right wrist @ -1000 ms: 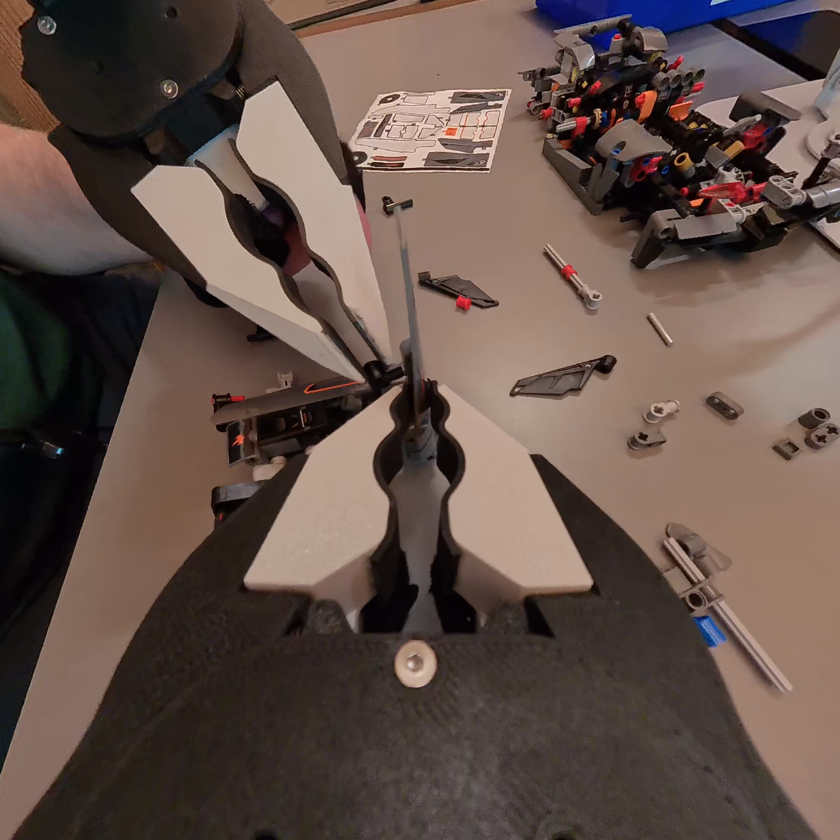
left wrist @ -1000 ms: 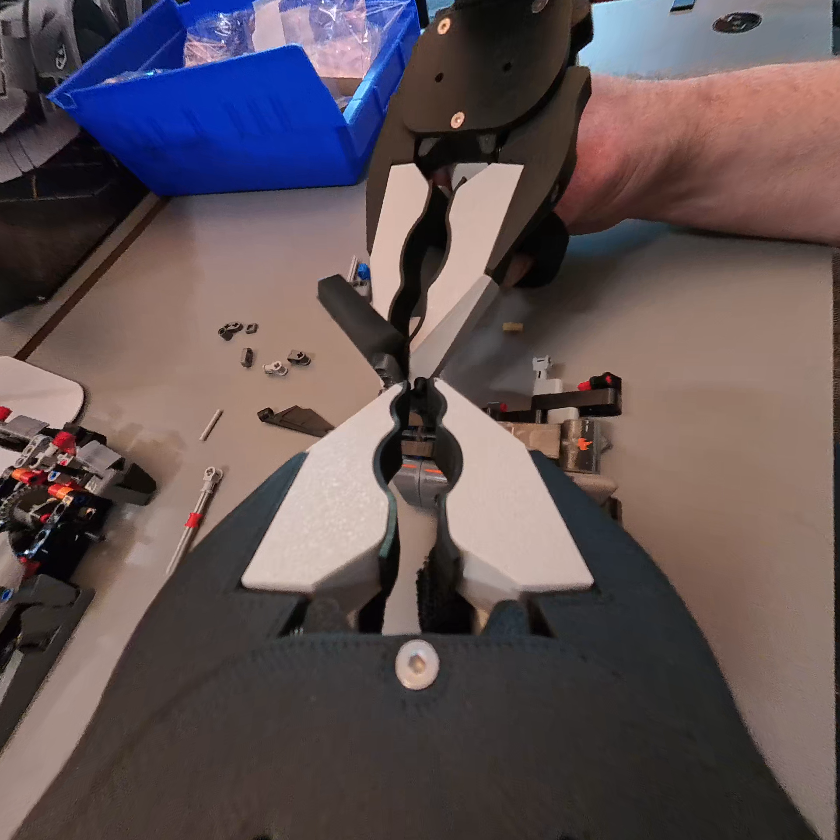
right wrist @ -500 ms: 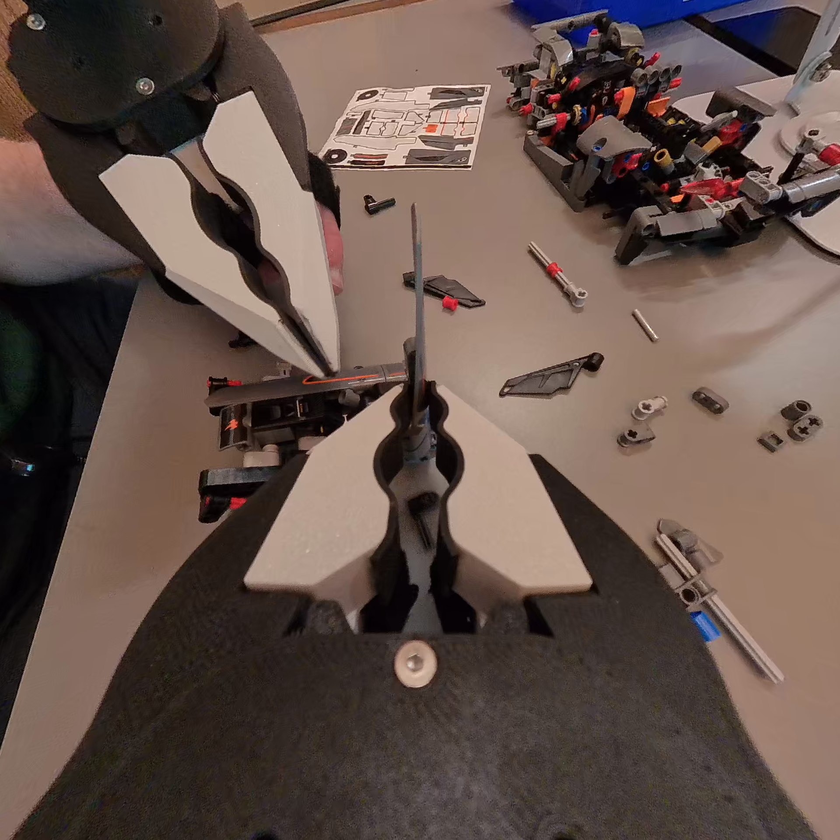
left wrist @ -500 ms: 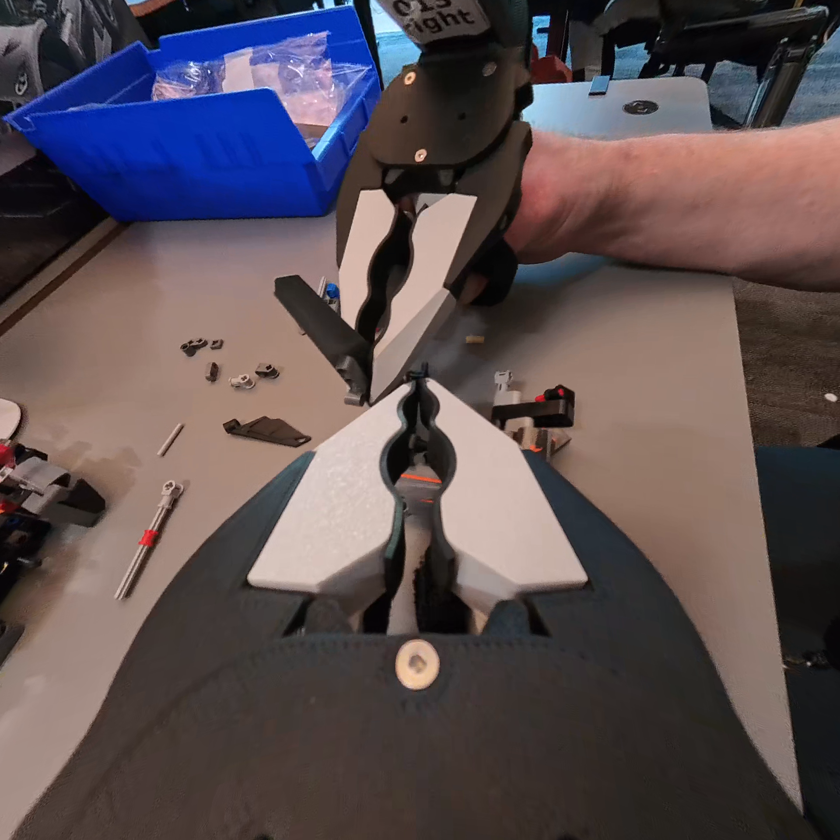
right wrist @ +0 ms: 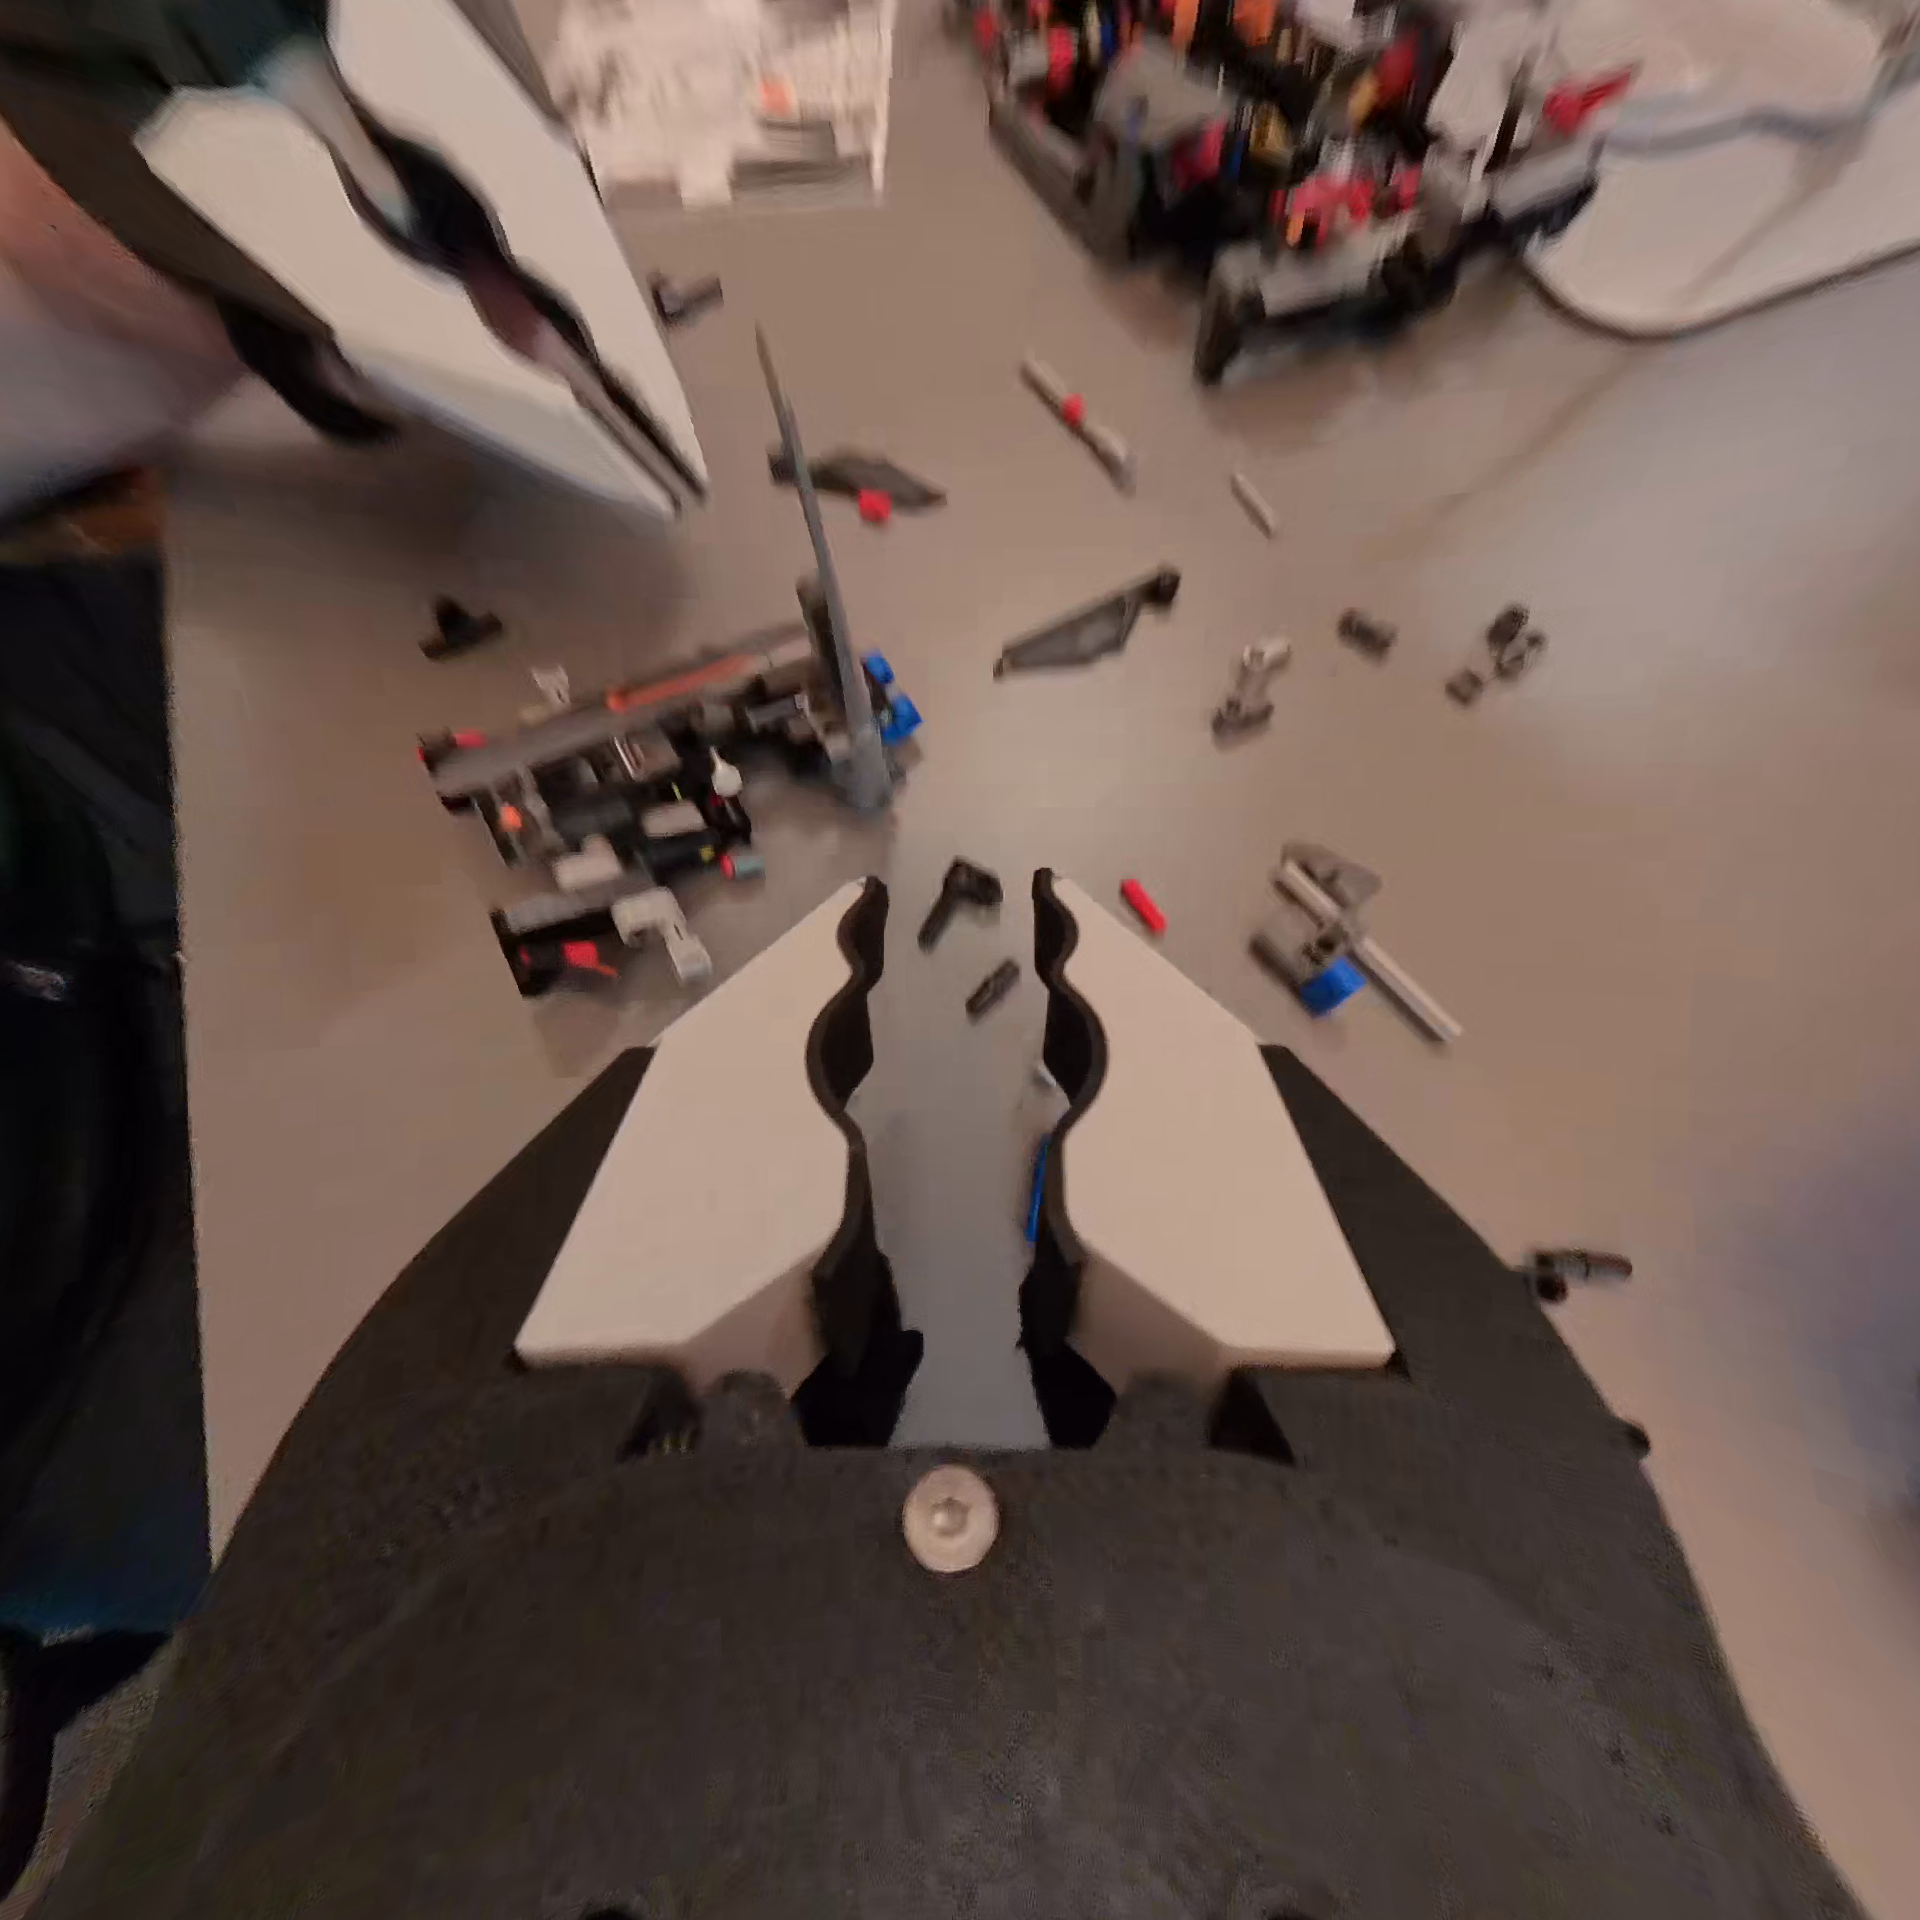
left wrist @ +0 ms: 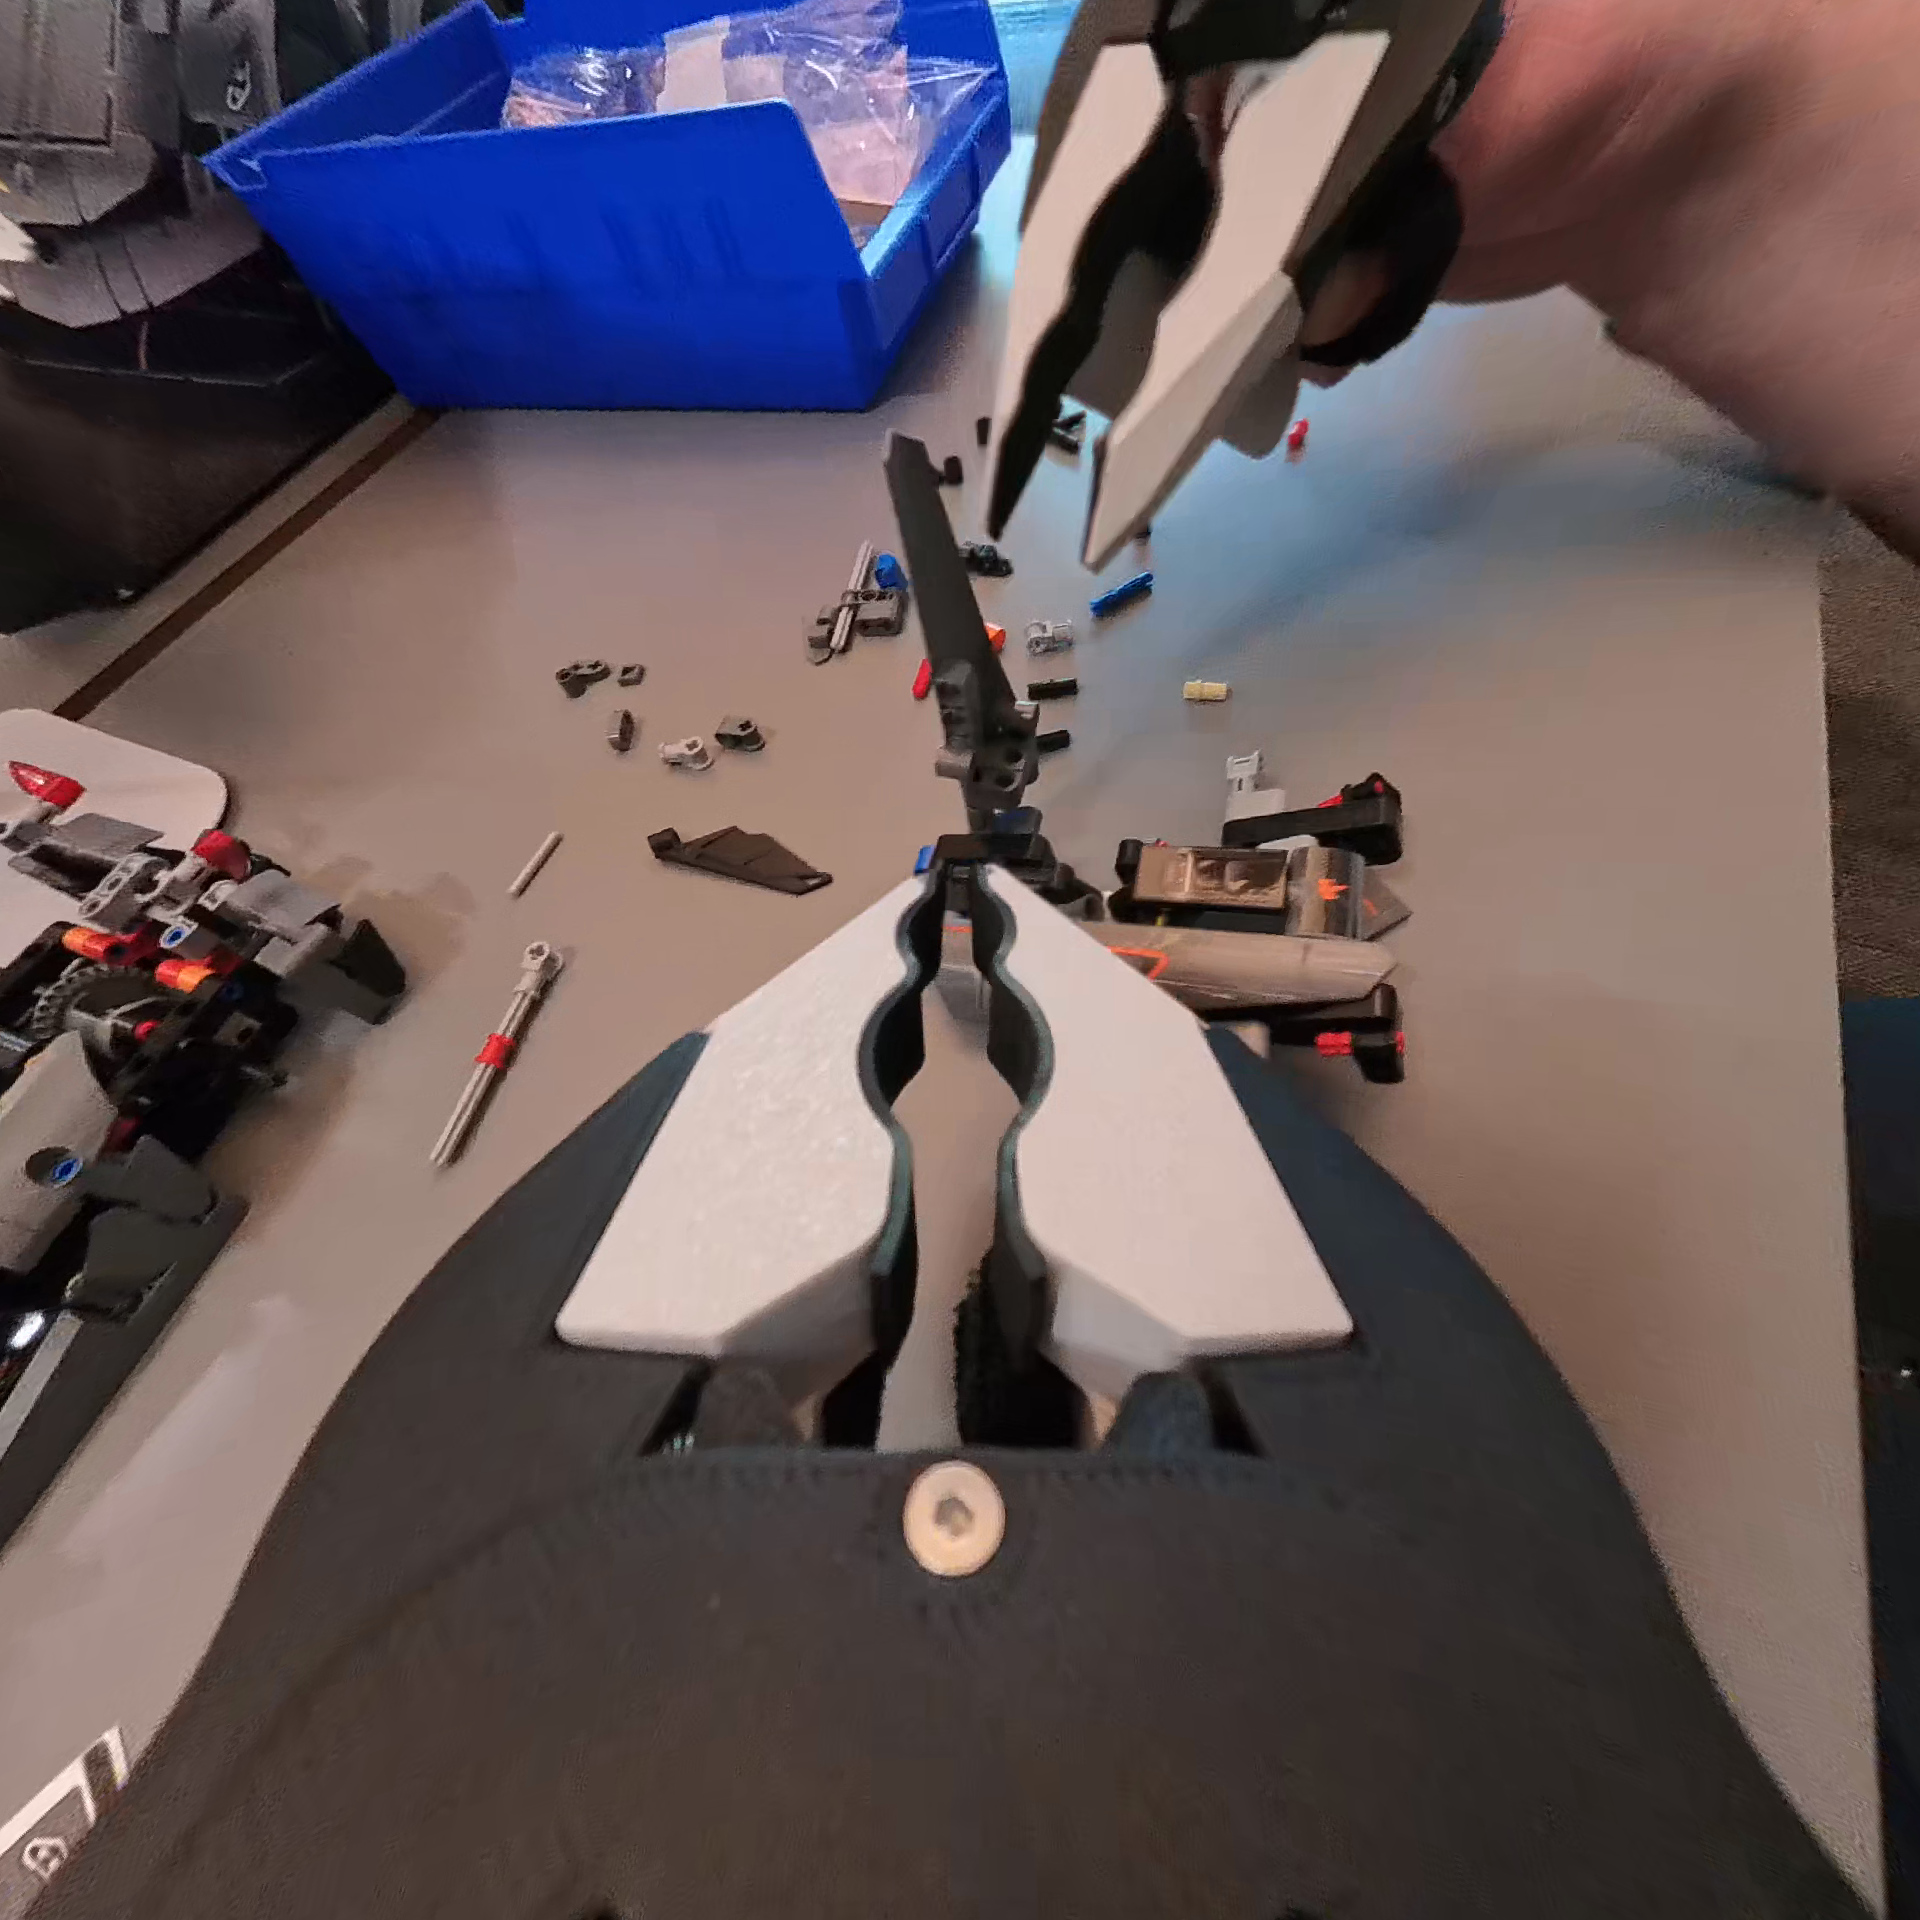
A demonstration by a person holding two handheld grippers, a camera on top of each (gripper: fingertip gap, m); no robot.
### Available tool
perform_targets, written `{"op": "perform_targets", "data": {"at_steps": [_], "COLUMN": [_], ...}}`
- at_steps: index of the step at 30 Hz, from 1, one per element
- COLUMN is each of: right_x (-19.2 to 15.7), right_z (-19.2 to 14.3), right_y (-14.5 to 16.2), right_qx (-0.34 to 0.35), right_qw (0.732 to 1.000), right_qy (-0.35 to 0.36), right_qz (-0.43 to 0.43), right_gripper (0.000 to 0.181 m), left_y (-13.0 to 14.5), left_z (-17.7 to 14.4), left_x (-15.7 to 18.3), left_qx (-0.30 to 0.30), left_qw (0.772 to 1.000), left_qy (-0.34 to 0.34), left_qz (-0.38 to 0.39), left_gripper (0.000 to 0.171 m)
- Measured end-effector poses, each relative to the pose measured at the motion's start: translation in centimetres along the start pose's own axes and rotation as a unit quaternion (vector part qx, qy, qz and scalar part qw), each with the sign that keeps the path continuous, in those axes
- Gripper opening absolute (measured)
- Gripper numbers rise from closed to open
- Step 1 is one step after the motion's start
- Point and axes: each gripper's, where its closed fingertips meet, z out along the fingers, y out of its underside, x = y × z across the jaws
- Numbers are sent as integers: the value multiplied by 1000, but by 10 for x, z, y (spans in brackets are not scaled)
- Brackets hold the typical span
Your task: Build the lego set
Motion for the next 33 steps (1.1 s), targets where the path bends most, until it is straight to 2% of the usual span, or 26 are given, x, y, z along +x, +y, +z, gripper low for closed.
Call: {"op": "perform_targets", "data": {"at_steps": [3, 6, 9, 11, 15, 19, 22, 25, 29, 33], "right_x": [-5, -10, -5, -6, -3, -9, -26, -38, -56, -74], "right_z": [13, 29, 41, 44, 44, 28, -1, -28, -42, -54], "right_y": [20, 25, 34, 32, 30, 16, -13, -35, -47, -62], "right_qx": [-61, -84, -117, -105, -89, -16, 107, 212, 280, 324], "right_qw": [998, 995, 991, 993, 994, 999, 994, 976, 954, 936], "right_qy": [20, 42, 67, 57, 63, 33, -20, -56, -105, -136], "right_qz": [-7, -24, -17, 1, 13, 36, 25, 7, -7, -28], "right_gripper": [26, 25, 14, 2, 1, 1, 1, 1, 1, 1], "left_y": [4, 4, 5, 6, 4, -3, -18, -40, -70, -89], "left_z": [0, 0, 0, 1, 1, -2, -5, -7, -7, -4], "left_x": [-8, -8, -8, -8, -9, -9, -5, 4, 22, 40], "left_qx": [-3, 6, 9, 9, 17, 29, 52, 81, 116, 131], "left_qw": [1000, 1000, 1000, 1000, 1000, 999, 999, 997, 992, 989], "left_qy": [-9, -5, -5, -6, -5, -7, -5, 7, 29, 49], "left_qz": [-8, -16, -18, -18, -21, -17, -6, 7, 29, 49], "left_gripper": [3, 3, 3, 3, 3, 3, 5, 8, 17, 23]}}
